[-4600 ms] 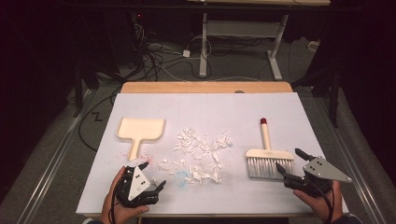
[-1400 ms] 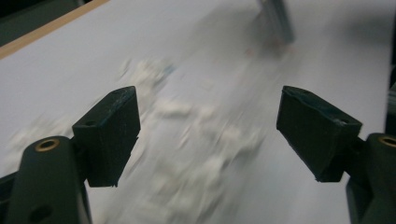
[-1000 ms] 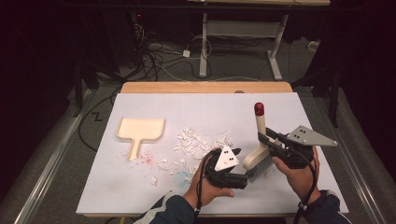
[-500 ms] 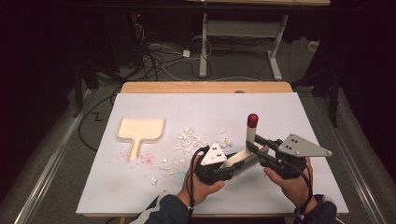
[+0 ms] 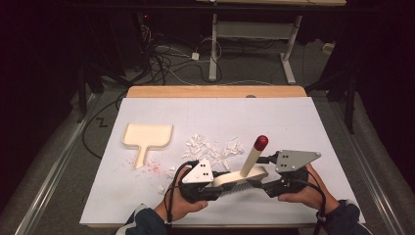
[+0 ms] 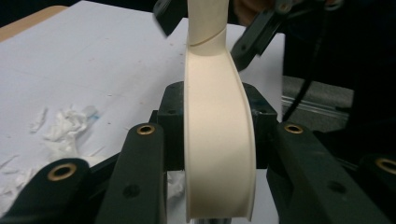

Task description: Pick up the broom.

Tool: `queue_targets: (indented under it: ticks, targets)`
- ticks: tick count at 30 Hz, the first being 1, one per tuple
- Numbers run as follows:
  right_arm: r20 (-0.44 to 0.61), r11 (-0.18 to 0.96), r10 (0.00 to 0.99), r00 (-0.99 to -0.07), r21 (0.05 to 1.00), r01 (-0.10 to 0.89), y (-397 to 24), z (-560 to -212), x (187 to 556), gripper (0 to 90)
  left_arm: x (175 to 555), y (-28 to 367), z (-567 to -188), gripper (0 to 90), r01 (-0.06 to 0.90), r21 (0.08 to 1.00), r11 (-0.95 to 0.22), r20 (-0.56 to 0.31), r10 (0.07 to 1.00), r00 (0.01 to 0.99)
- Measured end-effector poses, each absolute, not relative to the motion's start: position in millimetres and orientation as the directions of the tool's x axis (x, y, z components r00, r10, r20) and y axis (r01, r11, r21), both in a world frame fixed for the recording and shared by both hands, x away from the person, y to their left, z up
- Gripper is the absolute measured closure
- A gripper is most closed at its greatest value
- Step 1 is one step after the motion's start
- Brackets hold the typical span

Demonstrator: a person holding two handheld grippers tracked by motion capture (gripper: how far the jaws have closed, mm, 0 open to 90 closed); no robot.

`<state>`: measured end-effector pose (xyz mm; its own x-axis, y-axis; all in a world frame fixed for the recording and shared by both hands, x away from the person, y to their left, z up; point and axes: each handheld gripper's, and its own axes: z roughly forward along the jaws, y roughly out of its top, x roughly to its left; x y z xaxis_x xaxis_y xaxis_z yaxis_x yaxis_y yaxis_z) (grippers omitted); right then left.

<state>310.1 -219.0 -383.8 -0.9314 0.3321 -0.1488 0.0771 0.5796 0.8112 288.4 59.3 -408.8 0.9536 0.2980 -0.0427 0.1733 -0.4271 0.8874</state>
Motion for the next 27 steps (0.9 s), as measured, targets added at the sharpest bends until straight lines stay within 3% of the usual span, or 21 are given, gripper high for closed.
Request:
queue_targets:
  ticks: [5,6,8,9,11,15,16,17,18,19,20,22,23,27]
  targets:
    - [-0.078,0.598,0.184,-0.98,0.8,0.049,-209,-397,311,41.8,282,59,-410,65.2,0.149,0.885,-0.442,-0.052,0.224,0.973]
    - [-0.03,0.597,0.119,-0.992,0.801,0.048,-206,-403,312,50.9,282,57,-411,65.2,0.147,0.884,-0.445,-0.055,0.214,0.975]
    - [-0.015,0.598,0.1,-0.995,0.8,0.048,-204,-404,311,54.2,282,56,-413,65.0,0.137,0.875,-0.465,-0.049,0.196,0.979]
    - [-0.014,0.604,0.07,-0.997,0.796,0.031,-202,-406,312,57.8,282,56,-415,63.8,0.129,0.877,-0.463,-0.036,0.206,0.978]
    - [0.007,0.603,0.062,-0.998,0.796,0.043,-203,-406,312,67.3,283,57,-416,52.5,0.12,0.879,-0.461,-0.002,0.248,0.969]
    - [-0.011,0.609,0.094,-0.996,0.792,0.049,-202,-403,310,68.2,284,63,-414,43.4,0.107,0.883,-0.458,0.031,0.284,0.958]
    - [-0.018,0.611,0.112,-0.993,0.79,0.055,-203,-401,310,68.2,282,69,-411,38.9,0.096,0.885,-0.456,0.076,0.344,0.936]
    - [-0.026,0.613,0.129,-0.991,0.788,0.059,-204,-399,310,68.2,282,69,-411,33.8,0.096,0.885,-0.456,0.076,0.344,0.936]
    - [-0.026,0.613,0.129,-0.991,0.788,0.059,-204,-399,310,68.2,281,76,-408,33.8,0.09,0.885,-0.457,0.099,0.371,0.923]
    - [-0.024,0.598,0.163,-0.986,0.797,0.08,-211,-393,311,68.2,280,87,-406,25.8,0.087,0.888,-0.451,0.125,0.42,0.899]
    - [-0.024,0.598,0.163,-0.986,0.797,0.08,-211,-393,311,68.2,280,87,-406,23.3,0.087,0.888,-0.451,0.125,0.42,0.899]
    - [-0.04,0.573,0.228,-0.973,0.813,0.1,-222,-385,314,68.2,280,103,-405,21.1,0.097,0.899,-0.428,0.128,0.469,0.874]
    - [-0.046,0.563,0.26,-0.965,0.819,0.113,-227,-381,316,68.2,279,117,-407,20.0,0.098,0.887,-0.452,0.182,0.536,0.824]
    - [-0.05,0.543,0.334,-0.941,0.827,0.148,-236,-376,320,68.2,277,137,-414,16.4,0.118,0.871,-0.476,0.221,0.595,0.772]
